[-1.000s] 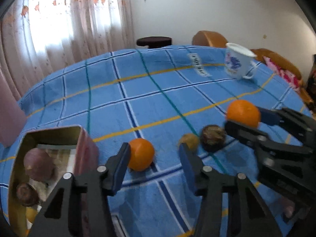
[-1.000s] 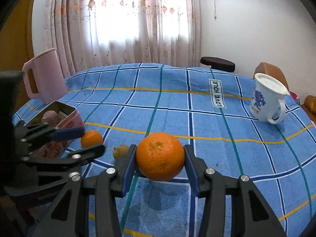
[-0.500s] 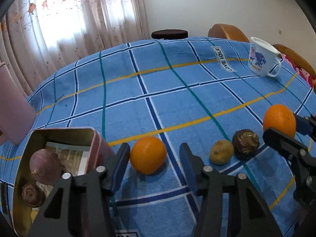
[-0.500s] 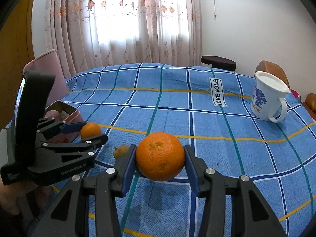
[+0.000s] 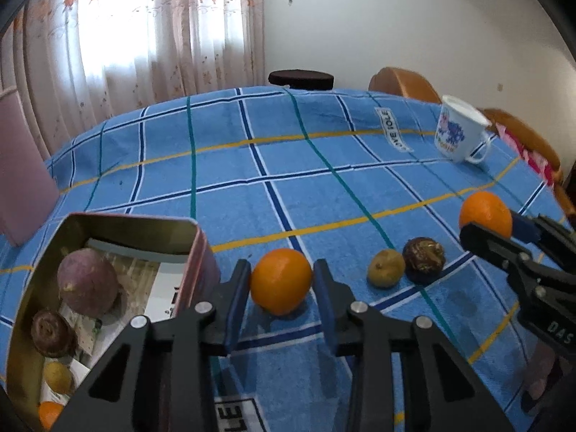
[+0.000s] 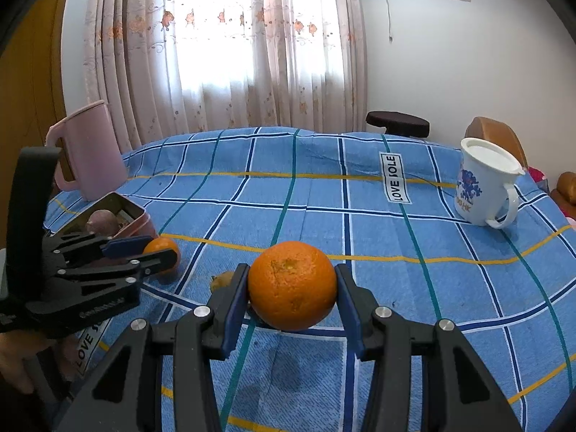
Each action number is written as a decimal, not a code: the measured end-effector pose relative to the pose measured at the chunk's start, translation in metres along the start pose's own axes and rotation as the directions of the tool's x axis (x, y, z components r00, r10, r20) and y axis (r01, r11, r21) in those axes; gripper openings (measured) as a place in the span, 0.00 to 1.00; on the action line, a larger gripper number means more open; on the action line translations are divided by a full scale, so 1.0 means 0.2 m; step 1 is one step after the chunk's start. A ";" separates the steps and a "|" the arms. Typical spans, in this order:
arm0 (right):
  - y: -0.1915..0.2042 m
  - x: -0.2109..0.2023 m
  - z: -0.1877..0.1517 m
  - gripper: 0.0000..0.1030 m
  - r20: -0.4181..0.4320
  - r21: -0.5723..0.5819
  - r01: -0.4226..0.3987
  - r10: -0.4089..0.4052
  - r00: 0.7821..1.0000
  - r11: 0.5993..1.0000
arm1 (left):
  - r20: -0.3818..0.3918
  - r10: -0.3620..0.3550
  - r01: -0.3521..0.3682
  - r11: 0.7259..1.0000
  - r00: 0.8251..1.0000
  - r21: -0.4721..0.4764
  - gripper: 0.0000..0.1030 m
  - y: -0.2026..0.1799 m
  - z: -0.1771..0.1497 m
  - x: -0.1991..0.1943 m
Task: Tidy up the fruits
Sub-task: 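Grasp another orange with the left gripper while the right holds its orange, then carry the orange in the left gripper while the right carries its orange over the tin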
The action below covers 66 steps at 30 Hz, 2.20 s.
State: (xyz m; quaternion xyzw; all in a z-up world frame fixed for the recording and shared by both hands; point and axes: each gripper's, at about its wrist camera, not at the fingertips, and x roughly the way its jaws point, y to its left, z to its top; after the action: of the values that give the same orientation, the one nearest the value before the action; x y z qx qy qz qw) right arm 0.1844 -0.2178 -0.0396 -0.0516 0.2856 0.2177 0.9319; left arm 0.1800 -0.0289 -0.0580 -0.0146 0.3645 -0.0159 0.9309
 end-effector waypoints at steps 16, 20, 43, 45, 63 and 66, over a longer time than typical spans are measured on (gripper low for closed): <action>0.03 -0.11 -0.01 0.47 0.122 -0.034 -0.034 0.038 0.992 0.999 | 0.161 -0.011 0.010 1.000 0.987 0.008 0.36 -0.04 -0.03 -0.17; 0.03 -0.13 -0.01 0.47 0.146 -0.040 -0.036 0.042 0.988 0.999 | 0.183 -0.004 0.004 1.000 0.983 0.003 0.36 -0.04 -0.04 -0.19; 0.06 -0.24 -0.04 0.47 0.269 -0.067 -0.020 0.037 0.963 0.998 | 0.298 0.021 -0.019 1.000 0.954 -0.010 0.36 -0.04 -0.09 -0.32; 0.06 -0.25 -0.05 0.47 0.279 -0.068 -0.017 0.035 0.960 0.998 | 0.308 0.023 -0.022 1.000 0.951 -0.007 0.36 -0.05 -0.10 -0.33; 0.17 -0.24 -0.05 0.47 0.278 -0.119 -0.014 0.047 0.959 0.993 | 0.325 0.007 -0.001 1.000 0.946 -0.018 0.36 -0.01 -0.14 -0.39; 0.21 -0.22 -0.05 0.47 0.265 -0.130 -0.022 0.056 0.963 0.991 | 0.323 0.005 0.004 1.000 0.946 -0.027 0.36 0.02 -0.15 -0.40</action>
State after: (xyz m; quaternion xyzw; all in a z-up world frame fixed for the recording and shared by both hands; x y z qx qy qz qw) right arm 0.1282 -0.1990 -0.0210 -0.0745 0.1437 0.2585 0.9524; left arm 0.1016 -0.0213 -0.0259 -0.0297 0.2071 -0.0080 0.9778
